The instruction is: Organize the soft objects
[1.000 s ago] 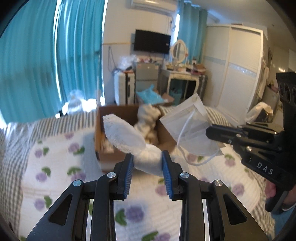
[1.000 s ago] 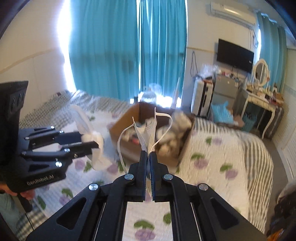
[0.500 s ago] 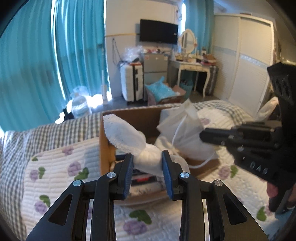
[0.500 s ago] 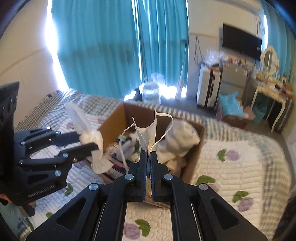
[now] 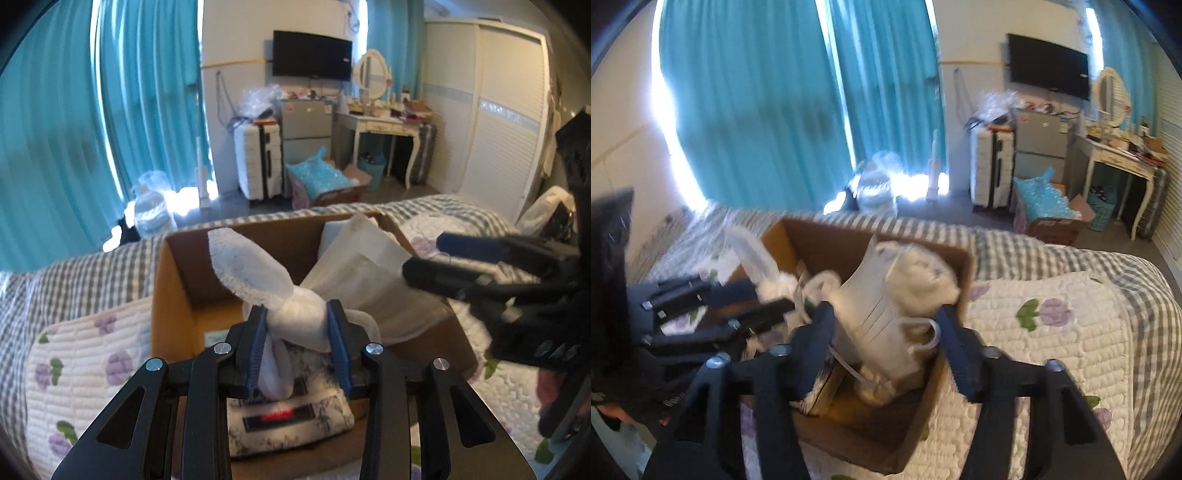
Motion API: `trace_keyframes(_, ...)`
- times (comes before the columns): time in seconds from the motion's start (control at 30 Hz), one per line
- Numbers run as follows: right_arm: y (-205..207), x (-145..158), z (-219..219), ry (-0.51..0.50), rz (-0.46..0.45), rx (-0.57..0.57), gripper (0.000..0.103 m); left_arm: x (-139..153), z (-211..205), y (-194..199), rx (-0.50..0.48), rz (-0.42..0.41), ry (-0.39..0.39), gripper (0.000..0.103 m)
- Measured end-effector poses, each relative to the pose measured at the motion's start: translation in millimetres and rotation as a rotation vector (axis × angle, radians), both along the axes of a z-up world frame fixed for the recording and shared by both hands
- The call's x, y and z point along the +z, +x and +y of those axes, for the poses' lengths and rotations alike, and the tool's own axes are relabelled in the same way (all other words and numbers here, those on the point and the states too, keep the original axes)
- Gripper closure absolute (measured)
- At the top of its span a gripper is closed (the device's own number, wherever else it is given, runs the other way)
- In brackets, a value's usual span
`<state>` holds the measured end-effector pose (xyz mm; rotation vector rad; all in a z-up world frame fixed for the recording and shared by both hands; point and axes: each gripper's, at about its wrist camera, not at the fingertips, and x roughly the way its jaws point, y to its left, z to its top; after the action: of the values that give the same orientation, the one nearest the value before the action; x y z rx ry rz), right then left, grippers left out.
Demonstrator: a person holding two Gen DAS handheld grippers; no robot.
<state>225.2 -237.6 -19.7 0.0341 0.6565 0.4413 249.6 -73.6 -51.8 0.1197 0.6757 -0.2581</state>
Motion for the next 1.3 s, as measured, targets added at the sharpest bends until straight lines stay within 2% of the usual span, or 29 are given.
trace_keyframes(0.1, 2, 5, -4, 0.002, -0.001, -0.009, 0.045, -3, -7, 2, -0.003, -0.010, 0.029, 0.068)
trace_keyframes(0.17, -1, 8, -5, -0.022, -0.020, -0.025, 0.045, -5, -9, 1, 0.010, -0.006, 0.032, 0.060)
trace_keyframes(0.23, -4, 12, -6, -0.032, -0.032, -0.033, 0.045, -3, -8, -2, 0.043, -0.015, 0.040, 0.038)
trace_keyframes(0.3, -8, 17, -6, -0.030, -0.041, -0.036, 0.045, -1, -8, -3, 0.078, -0.031, 0.053, 0.032)
trace_keyframes(0.53, -45, 52, -7, -0.055, -0.092, -0.055, 0.042, 35, -7, -32, 0.124, -0.101, 0.072, 0.032)
trace_keyframes(0.77, -109, 126, -7, -0.090, -0.212, -0.082, 0.041, 111, -12, -98, 0.110, -0.257, 0.031, 0.032)
trace_keyframes(0.87, -147, 167, -7, -0.085, -0.284, -0.099, 0.031, 144, -16, -134, 0.106, -0.333, 0.019, 0.031)
trace_keyframes(0.93, -171, 187, -8, -0.075, -0.330, -0.109, 0.022, 166, -16, -164, 0.107, -0.393, 0.010, 0.016)
trace_keyframes(1.0, -194, 203, -7, -0.065, -0.371, -0.122, 0.017, 178, -15, -189, 0.107, -0.448, -0.005, 0.015)
trace_keyframes(1.03, -205, 209, -7, -0.061, -0.392, -0.129, 0.010, 183, -14, -202, 0.101, -0.473, -0.016, 0.015)
trace_keyframes(1.1, -223, 214, -6, -0.056, -0.423, -0.150, 0.000, 187, -9, -218, 0.094, -0.490, -0.025, 0.014)
trace_keyframes(1.17, -238, 211, -4, -0.052, -0.455, -0.169, 0.000, 184, -3, -229, 0.109, -0.505, -0.017, 0.014)
trace_keyframes(1.3, -249, 184, -3, -0.043, -0.467, -0.196, 0.000, 160, 5, -247, 0.140, -0.546, -0.016, 0.014)
